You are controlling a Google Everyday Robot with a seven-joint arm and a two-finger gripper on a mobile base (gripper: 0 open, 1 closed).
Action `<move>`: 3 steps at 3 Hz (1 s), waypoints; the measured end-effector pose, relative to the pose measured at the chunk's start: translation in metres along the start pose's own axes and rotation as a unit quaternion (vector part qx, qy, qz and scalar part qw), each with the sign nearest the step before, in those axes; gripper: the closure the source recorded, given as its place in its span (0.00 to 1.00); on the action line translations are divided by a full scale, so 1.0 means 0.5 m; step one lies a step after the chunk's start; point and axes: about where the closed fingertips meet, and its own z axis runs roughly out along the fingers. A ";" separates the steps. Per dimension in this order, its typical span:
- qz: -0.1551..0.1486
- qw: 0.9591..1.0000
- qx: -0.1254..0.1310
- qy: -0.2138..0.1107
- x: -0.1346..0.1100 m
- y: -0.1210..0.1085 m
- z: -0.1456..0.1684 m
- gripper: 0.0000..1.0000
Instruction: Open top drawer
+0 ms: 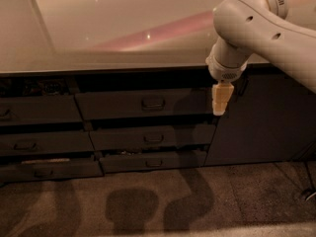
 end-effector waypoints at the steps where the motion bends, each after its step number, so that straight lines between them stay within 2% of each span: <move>1: 0.001 1.000 -0.001 0.000 0.001 -0.002 0.003 0.00; 3: 0.002 1.000 -0.024 0.004 0.006 0.004 0.053 0.00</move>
Offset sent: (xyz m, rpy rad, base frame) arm 0.0099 -0.0034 -0.0265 -0.0117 0.0520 -0.0098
